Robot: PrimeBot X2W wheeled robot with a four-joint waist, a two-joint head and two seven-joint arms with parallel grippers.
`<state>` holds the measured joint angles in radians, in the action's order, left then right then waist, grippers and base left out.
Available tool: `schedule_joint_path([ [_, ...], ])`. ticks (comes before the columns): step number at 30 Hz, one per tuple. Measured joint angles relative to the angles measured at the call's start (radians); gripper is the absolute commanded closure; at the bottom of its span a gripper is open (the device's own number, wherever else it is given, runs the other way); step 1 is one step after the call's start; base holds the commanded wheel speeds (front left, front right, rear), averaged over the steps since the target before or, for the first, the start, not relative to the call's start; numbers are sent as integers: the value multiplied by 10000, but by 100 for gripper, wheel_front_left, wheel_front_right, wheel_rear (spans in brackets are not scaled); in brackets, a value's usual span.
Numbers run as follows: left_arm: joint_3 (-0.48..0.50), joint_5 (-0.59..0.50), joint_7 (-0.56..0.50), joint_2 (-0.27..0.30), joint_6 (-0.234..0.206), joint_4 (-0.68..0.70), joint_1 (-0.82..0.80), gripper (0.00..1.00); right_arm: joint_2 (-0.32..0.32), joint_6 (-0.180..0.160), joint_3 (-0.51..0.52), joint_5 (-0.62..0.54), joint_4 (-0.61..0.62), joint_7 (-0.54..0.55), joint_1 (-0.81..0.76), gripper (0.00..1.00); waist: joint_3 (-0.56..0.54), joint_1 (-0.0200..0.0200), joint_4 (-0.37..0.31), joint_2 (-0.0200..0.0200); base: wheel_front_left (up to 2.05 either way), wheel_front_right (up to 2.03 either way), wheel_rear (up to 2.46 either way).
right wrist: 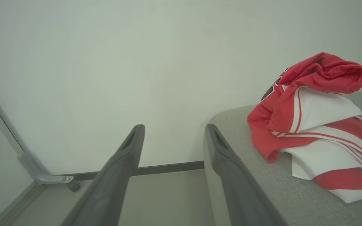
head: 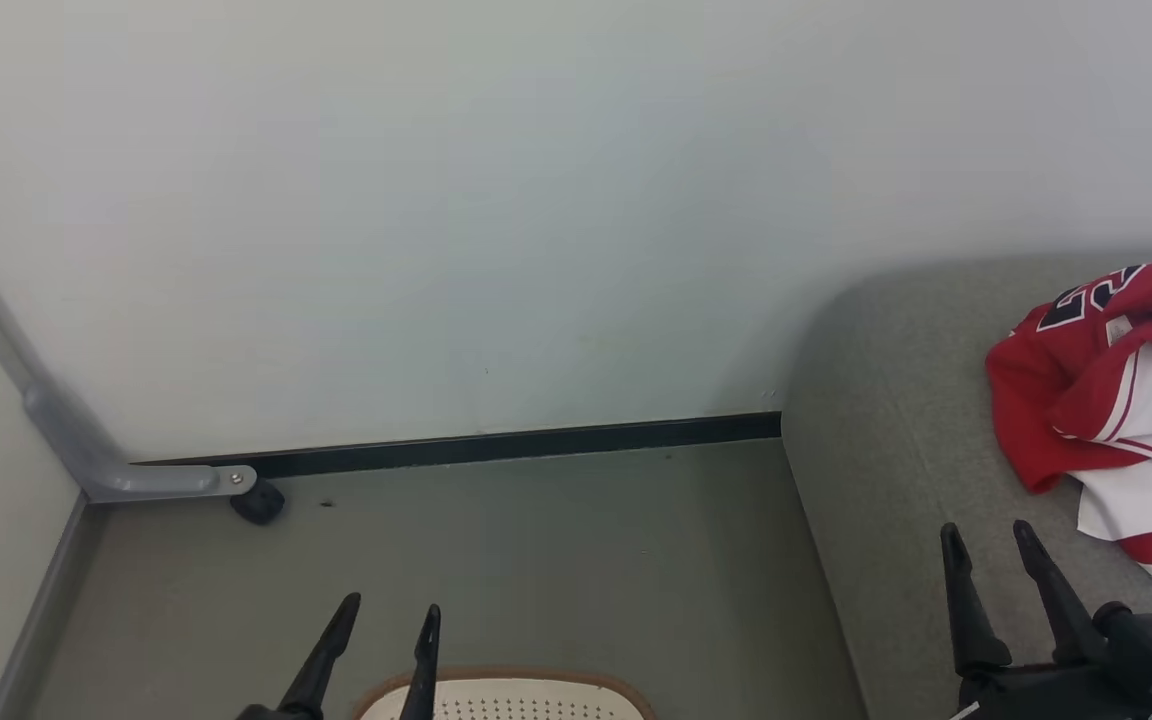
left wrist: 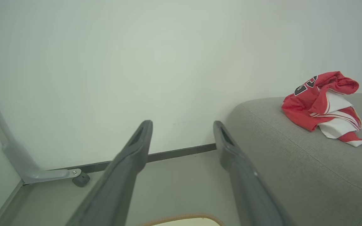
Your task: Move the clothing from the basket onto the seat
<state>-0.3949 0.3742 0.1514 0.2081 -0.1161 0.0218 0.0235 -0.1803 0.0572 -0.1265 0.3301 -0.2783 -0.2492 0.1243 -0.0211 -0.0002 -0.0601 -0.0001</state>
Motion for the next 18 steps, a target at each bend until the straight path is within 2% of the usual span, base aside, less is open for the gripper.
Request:
schedule_joint_path([
  [11,1463,6,0,-186,-79,-508,325,0,65,-146,-194,-157,1156,19,-958,0,-53,2,128,1,0,0,0],
  [18,2303,-40,42,-690,-81,-901,512,0,75,-314,-142,-153,1684,163,-1513,0,-84,2,196,1,0,0,0],
])
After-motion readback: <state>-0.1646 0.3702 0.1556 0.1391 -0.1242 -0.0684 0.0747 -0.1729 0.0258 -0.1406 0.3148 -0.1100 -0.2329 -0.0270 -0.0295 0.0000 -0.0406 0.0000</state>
